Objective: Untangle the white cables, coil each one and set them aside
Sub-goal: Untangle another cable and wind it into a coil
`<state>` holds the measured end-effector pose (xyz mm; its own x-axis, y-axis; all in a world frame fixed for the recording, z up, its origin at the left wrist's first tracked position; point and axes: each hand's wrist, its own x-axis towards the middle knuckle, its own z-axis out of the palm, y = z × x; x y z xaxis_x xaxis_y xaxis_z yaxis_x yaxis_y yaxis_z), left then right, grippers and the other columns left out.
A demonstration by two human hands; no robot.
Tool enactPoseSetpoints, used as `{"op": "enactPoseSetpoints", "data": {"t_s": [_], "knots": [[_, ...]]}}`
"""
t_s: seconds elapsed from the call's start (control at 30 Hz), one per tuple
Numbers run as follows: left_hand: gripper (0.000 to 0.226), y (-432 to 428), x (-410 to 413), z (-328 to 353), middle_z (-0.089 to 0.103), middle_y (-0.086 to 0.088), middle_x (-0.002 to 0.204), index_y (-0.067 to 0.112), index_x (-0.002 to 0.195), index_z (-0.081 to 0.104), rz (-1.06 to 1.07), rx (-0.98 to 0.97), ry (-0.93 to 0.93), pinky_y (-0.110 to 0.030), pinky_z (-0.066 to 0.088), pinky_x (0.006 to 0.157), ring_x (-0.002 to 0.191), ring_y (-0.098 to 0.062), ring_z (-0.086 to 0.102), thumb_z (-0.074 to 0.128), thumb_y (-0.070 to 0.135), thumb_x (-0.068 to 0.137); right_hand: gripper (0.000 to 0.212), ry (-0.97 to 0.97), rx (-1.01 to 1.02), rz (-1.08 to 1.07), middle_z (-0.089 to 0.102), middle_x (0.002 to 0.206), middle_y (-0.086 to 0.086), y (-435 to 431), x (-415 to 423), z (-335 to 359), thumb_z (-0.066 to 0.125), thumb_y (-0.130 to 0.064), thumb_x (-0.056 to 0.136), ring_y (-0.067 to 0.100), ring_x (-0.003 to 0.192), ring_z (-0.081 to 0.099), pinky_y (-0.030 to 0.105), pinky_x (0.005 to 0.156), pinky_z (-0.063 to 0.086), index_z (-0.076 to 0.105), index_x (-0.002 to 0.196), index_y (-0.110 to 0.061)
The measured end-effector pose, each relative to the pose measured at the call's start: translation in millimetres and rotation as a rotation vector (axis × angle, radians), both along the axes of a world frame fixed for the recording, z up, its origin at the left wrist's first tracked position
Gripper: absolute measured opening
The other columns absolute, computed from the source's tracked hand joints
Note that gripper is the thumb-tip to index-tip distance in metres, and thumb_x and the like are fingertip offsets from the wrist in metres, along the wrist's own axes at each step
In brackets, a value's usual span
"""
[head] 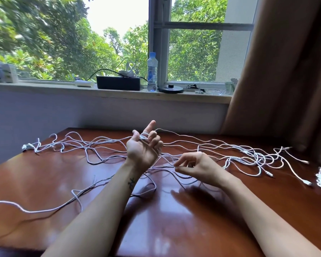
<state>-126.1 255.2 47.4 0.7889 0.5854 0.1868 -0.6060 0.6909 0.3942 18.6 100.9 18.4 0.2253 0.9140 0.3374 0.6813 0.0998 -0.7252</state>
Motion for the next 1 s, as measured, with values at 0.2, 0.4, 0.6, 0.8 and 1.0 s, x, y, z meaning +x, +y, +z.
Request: {"op": "enactPoseSetpoints", "data": {"t_s": [0.2, 0.4, 0.6, 0.8, 1.0], "knots": [[0.062, 0, 9, 0, 0.035, 0.000, 0.063, 0.019, 0.151, 0.037, 0.107, 0.107, 0.160, -0.026, 0.025, 0.057, 0.049, -0.011, 0.026, 0.017, 0.056, 0.106, 0.007, 0.136, -0.010, 0.042, 0.062, 0.065, -0.001, -4, -9, 5, 0.076, -0.011, 0.089, 0.014, 0.057, 0.049, 0.024, 0.050, 0.042, 0.077, 0.096, -0.012], [0.053, -6, 17, -7, 0.031, 0.000, 0.067, 0.031, 0.157, 0.024, 0.299, 0.426, 0.424, -0.027, 0.025, 0.056, 0.050, -0.010, 0.027, 0.022, 0.051, 0.107, 0.018, 0.235, 0.035, 0.070, 0.071, 0.078, 0.005, -5, -13, 11, 0.066, 0.001, 0.094, 0.014, 0.060, 0.056, 0.025, 0.054, 0.047, 0.072, 0.109, -0.006], [0.032, -16, 19, -6, 0.032, 0.002, 0.058, 0.036, 0.087, 0.052, 0.454, 0.640, 0.448, -0.030, 0.022, 0.057, 0.056, -0.015, 0.026, 0.029, 0.043, 0.109, 0.019, 0.257, 0.059, 0.010, 0.068, 0.082, 0.011, -4, -15, 11, 0.066, -0.006, 0.096, 0.016, 0.055, 0.053, 0.031, 0.043, 0.051, 0.069, 0.113, -0.015], [0.052, -10, 24, -18, 0.032, 0.004, 0.063, 0.020, 0.154, 0.036, 0.564, 0.820, 0.534, -0.031, 0.037, 0.057, 0.055, -0.012, 0.031, 0.029, 0.045, 0.108, 0.020, 0.212, -0.010, -0.050, 0.071, 0.086, 0.004, -3, -14, 9, 0.070, -0.014, 0.093, 0.009, 0.055, 0.046, 0.024, 0.042, 0.041, 0.071, 0.109, -0.026], [0.061, 0, 25, -25, 0.031, 0.001, 0.058, 0.018, 0.159, 0.024, 0.811, 1.045, 0.527, -0.045, 0.032, 0.055, 0.054, -0.023, 0.028, 0.034, 0.039, 0.102, 0.008, -0.049, -0.024, -0.127, 0.075, 0.073, 0.000, -1, -7, 5, 0.070, -0.015, 0.094, 0.005, 0.057, 0.053, 0.023, 0.055, 0.043, 0.074, 0.101, -0.016]]}}
